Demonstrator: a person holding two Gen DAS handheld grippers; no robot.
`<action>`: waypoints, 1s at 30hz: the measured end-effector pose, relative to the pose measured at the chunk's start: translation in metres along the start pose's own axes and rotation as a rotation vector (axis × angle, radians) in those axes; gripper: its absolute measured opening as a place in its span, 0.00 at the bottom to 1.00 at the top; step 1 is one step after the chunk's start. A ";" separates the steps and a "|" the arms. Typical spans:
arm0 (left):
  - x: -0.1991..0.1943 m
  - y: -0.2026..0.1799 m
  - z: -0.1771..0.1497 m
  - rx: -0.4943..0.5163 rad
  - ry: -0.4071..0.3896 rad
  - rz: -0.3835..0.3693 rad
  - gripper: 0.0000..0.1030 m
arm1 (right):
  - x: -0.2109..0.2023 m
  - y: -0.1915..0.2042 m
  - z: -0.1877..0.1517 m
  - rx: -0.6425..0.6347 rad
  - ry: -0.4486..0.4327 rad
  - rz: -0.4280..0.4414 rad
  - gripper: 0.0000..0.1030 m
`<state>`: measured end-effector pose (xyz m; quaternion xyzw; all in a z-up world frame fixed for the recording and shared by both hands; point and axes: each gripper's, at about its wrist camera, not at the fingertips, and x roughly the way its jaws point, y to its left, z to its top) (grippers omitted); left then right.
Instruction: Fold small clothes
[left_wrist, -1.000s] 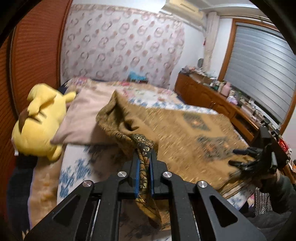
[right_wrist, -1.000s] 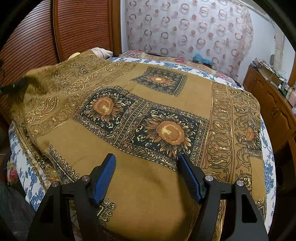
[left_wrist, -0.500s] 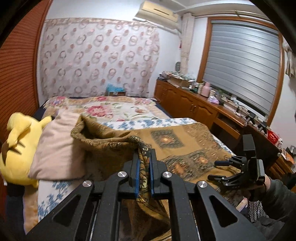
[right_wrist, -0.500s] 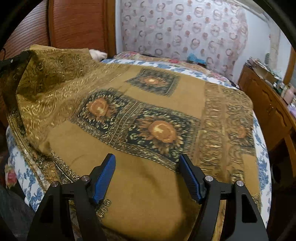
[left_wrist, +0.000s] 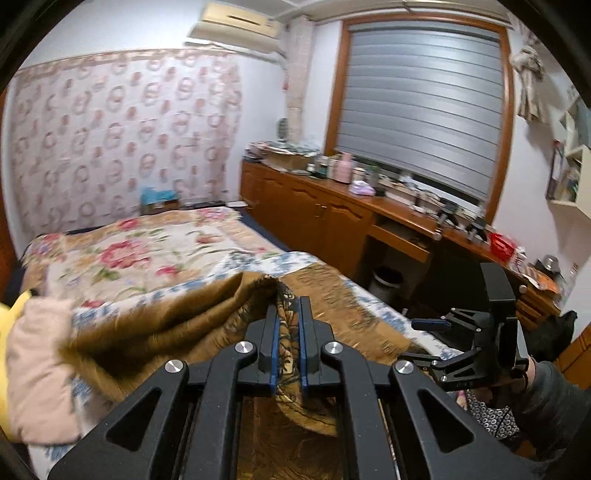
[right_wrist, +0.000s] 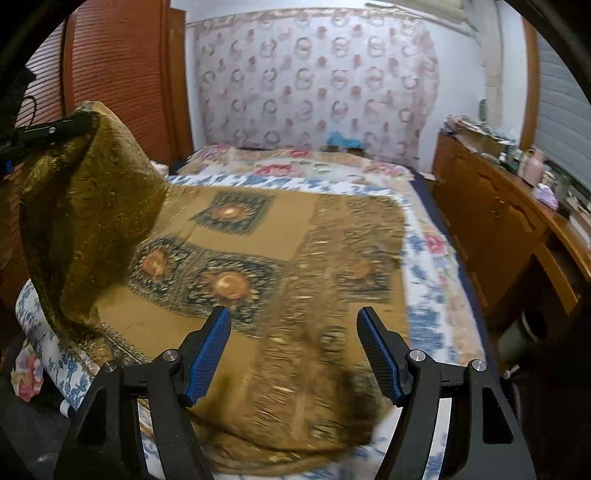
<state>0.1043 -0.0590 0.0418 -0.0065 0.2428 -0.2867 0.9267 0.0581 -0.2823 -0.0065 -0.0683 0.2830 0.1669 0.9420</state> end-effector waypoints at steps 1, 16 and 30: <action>0.005 -0.007 0.004 0.012 0.003 -0.012 0.08 | -0.005 -0.003 -0.002 0.008 -0.005 -0.008 0.70; 0.044 -0.063 0.005 0.119 0.090 -0.089 0.41 | -0.028 -0.031 -0.018 0.104 -0.028 -0.040 0.70; 0.014 0.001 -0.035 0.008 0.078 0.113 0.68 | 0.009 -0.014 -0.004 0.039 0.017 0.045 0.70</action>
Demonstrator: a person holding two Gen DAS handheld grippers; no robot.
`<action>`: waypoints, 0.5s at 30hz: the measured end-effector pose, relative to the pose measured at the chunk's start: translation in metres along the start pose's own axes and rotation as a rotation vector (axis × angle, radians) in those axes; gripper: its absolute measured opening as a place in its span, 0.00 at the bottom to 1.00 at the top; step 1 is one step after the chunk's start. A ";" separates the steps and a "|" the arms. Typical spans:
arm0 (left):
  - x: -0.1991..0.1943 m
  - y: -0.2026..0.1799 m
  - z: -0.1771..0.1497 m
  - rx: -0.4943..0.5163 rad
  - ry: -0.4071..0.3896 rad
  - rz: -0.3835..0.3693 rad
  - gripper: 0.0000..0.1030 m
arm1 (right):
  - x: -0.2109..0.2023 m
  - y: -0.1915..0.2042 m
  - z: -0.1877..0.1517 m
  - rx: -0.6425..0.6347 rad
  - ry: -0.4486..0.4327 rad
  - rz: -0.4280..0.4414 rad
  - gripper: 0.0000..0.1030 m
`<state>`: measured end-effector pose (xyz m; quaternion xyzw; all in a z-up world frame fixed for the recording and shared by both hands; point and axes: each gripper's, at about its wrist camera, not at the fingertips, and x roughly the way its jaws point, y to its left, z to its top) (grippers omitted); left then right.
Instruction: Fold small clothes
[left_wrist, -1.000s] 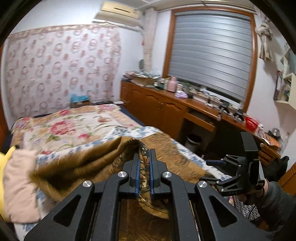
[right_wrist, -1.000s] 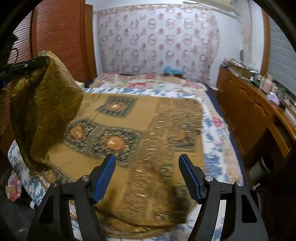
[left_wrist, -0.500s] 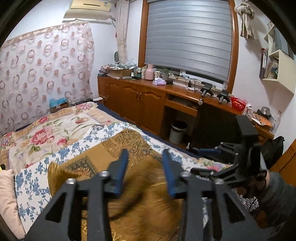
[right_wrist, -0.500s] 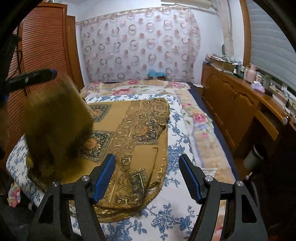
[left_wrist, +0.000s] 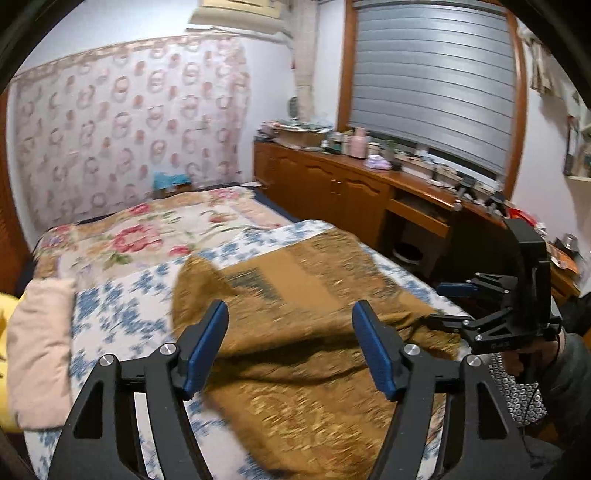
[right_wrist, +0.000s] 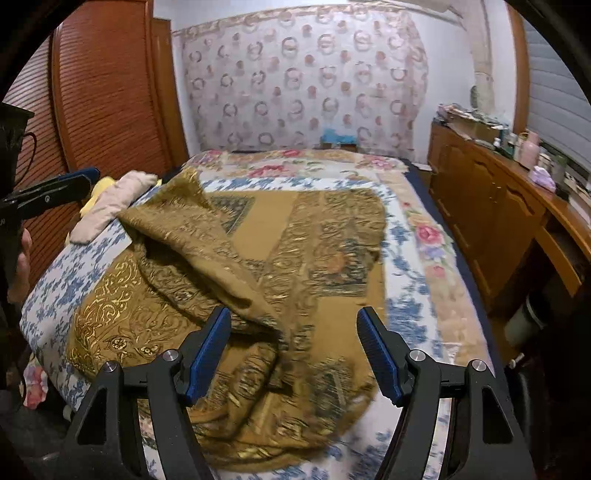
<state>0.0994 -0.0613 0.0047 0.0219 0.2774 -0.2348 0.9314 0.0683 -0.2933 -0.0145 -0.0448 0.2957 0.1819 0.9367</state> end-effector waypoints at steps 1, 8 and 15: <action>0.000 0.005 -0.003 -0.009 0.003 0.010 0.68 | 0.004 0.002 0.000 -0.007 0.010 0.006 0.70; -0.008 0.041 -0.026 -0.064 0.017 0.107 0.69 | 0.027 0.018 0.011 -0.051 0.043 0.038 0.70; -0.016 0.067 -0.042 -0.109 0.028 0.180 0.69 | 0.042 0.039 0.032 -0.119 0.038 0.063 0.70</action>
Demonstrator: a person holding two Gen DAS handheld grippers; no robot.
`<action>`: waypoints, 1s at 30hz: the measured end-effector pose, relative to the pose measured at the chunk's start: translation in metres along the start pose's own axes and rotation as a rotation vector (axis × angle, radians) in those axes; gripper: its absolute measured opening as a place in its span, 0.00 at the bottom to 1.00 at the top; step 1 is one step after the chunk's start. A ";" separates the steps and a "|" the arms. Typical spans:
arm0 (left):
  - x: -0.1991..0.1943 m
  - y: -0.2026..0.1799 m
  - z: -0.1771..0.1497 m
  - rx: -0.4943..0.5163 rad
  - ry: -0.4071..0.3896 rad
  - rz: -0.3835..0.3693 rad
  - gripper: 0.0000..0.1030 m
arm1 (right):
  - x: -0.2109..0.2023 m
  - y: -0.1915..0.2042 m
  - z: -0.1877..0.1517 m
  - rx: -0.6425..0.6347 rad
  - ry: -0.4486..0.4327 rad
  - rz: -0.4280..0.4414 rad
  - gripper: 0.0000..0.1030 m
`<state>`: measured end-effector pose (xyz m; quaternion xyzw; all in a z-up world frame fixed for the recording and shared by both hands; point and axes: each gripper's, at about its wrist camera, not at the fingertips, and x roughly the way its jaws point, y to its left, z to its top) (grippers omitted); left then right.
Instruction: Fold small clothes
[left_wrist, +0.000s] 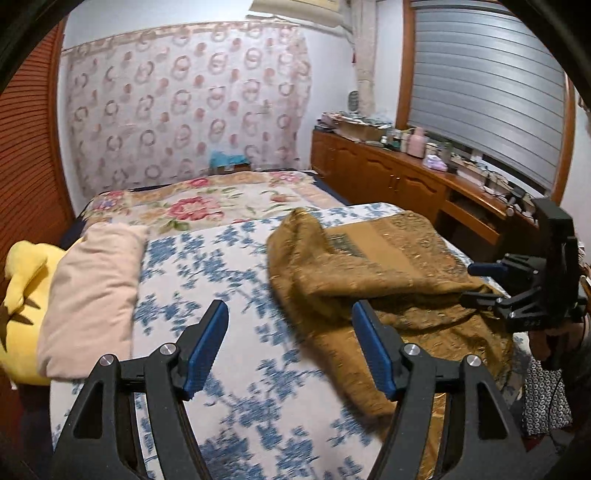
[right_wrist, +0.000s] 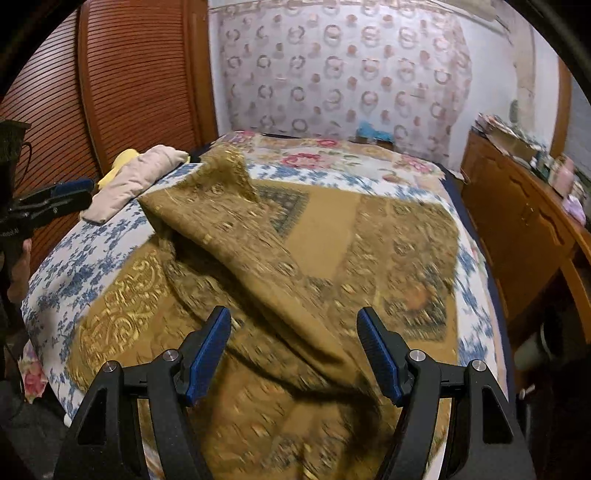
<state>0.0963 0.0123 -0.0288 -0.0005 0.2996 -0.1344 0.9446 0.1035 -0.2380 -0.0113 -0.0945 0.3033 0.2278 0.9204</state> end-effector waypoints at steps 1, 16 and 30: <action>-0.001 0.003 -0.001 -0.006 -0.002 0.006 0.69 | 0.002 0.004 0.005 -0.014 -0.004 0.005 0.70; -0.007 0.022 -0.011 -0.038 -0.016 0.036 0.69 | 0.045 0.043 0.044 -0.121 0.021 0.104 0.70; -0.003 0.035 -0.025 -0.069 0.005 0.034 0.69 | 0.103 0.085 0.058 -0.236 0.139 0.138 0.70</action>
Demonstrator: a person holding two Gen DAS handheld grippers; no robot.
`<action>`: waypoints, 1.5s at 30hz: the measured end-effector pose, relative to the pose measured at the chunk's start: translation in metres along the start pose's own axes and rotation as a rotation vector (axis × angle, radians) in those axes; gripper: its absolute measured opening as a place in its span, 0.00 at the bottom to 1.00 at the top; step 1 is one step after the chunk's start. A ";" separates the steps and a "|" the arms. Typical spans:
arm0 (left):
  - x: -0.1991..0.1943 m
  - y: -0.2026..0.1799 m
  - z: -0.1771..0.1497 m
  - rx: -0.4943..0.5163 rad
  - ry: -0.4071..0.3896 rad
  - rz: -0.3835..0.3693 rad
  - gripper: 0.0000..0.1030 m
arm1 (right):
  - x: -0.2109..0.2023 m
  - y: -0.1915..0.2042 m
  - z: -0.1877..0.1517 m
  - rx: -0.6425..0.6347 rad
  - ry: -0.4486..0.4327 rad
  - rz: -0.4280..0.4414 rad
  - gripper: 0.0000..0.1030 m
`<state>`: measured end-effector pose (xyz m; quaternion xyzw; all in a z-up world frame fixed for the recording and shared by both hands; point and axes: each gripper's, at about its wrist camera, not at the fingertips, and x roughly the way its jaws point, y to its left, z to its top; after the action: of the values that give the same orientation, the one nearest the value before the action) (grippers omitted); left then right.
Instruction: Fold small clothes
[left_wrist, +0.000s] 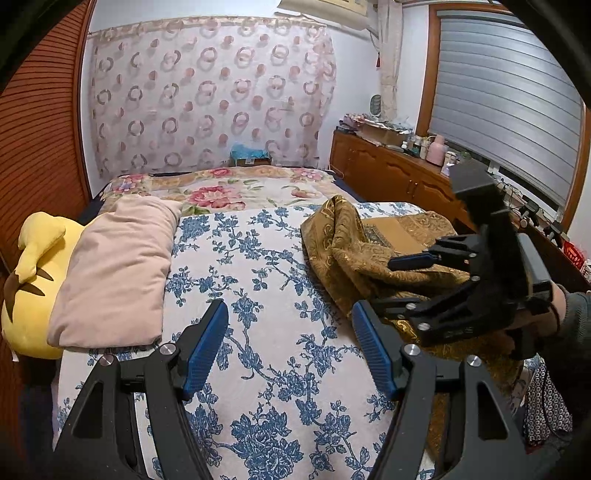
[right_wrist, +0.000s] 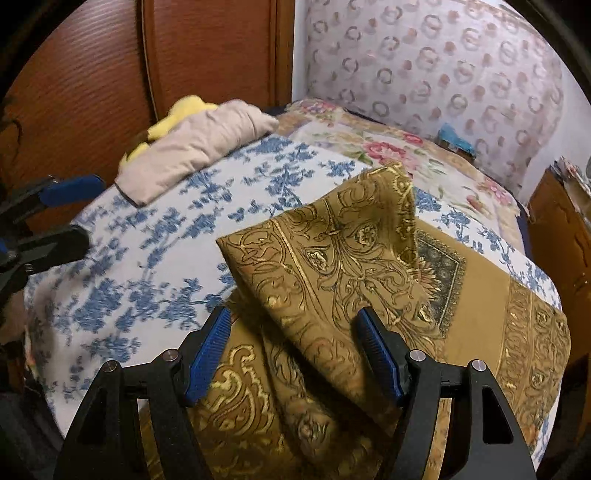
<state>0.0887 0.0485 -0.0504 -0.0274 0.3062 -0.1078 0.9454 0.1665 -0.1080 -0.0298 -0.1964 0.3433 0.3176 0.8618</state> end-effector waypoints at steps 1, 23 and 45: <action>0.000 0.000 -0.001 0.000 0.000 0.000 0.69 | 0.003 -0.001 0.001 -0.005 0.004 -0.024 0.70; 0.004 -0.005 -0.008 -0.002 0.023 -0.038 0.69 | -0.105 -0.126 -0.001 0.311 -0.190 -0.125 0.07; 0.013 -0.034 -0.006 0.043 0.053 -0.091 0.69 | -0.114 -0.118 -0.068 0.412 -0.026 -0.317 0.42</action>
<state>0.0891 0.0124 -0.0584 -0.0183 0.3274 -0.1580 0.9314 0.1513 -0.2783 0.0195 -0.0640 0.3547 0.1044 0.9269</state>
